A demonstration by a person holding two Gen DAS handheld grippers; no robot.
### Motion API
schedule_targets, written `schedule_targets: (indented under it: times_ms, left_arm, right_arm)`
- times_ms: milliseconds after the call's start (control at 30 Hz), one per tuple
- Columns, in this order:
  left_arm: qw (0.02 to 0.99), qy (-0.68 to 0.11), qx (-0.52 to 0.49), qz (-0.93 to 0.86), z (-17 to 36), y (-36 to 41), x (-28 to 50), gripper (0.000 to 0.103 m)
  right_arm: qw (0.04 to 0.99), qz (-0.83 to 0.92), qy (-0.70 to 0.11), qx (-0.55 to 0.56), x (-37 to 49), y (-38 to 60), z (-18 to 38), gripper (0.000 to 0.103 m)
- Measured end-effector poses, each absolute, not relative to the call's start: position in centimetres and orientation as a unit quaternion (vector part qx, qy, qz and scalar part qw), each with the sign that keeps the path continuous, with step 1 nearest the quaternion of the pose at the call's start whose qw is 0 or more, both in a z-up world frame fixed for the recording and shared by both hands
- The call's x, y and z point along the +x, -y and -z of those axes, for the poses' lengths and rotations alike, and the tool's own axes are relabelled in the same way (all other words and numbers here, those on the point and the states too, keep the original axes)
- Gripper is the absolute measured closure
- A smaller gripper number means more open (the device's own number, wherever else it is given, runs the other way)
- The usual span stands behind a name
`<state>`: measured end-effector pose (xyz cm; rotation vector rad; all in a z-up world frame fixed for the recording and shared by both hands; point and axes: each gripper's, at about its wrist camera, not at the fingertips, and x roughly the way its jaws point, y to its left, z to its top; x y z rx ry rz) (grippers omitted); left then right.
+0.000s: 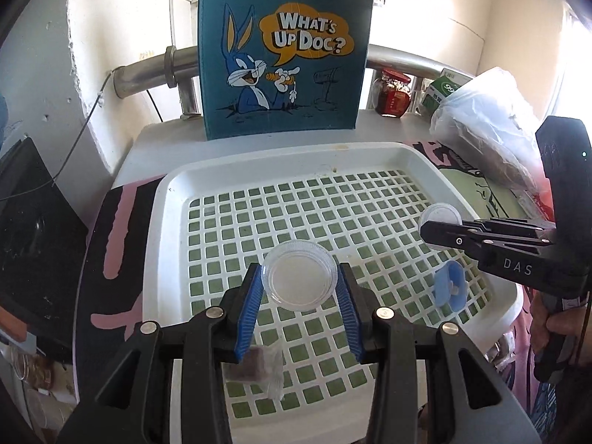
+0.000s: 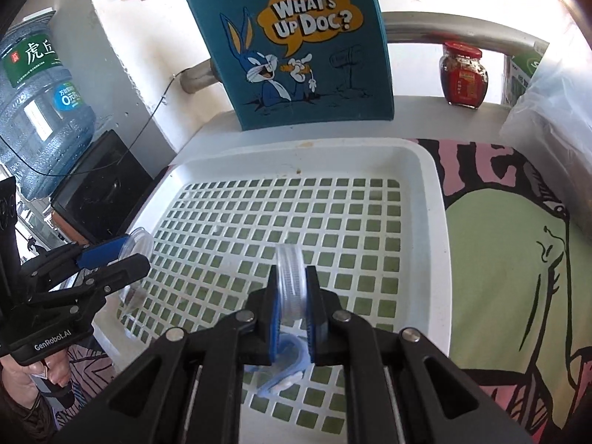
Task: Organize objects
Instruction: 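Lower the clear dish into the tray with the right tool while the left tool releases its dish there, then grasp a bagged brown cube with the right tool while the left tool grasps another bag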
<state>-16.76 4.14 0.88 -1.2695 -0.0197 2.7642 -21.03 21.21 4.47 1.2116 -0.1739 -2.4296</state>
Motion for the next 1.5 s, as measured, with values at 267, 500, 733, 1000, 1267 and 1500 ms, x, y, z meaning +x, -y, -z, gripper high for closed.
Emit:
schedule_targets:
  times_ms: [267, 500, 733, 1000, 1267, 1500]
  left_arm:
    - [0.017, 0.004, -0.447, -0.894, 1.7, -4.3, -18.8, 0.061]
    - [0.056, 0.042, -0.377, -0.924, -2.7, -3.3, -15.8, 0.021]
    - [0.075, 0.049, -0.246, -0.965, -9.7, -1.1, -7.2, 0.006]
    - [0.054, 0.022, -0.255, -0.965, -7.1, -0.3, -0.8, 0.003]
    - [0.053, -0.025, -0.343, -0.938, -0.5, -3.0, 0.0, 0.003]
    - [0.056, -0.023, -0.398, -0.915, 2.4, -4.3, -2.3, 0.012]
  right_arm:
    - [0.181, 0.870, 0.050, 0.456, -22.1, -21.0, -3.6, 0.063]
    - [0.180, 0.907, 0.072, 0.374, -18.0, -23.0, -8.9, 0.060]
    - [0.218, 0.946, 0.072, 0.231, -7.8, -24.8, -16.2, 0.037]
    - [0.210, 0.955, 0.030, 0.206, -0.7, -25.5, -15.5, 0.032]
    - [0.179, 0.920, 0.028, 0.349, -2.9, -25.4, -7.5, 0.032]
    - [0.153, 0.887, 0.060, 0.432, -6.4, -25.1, -2.9, 0.053]
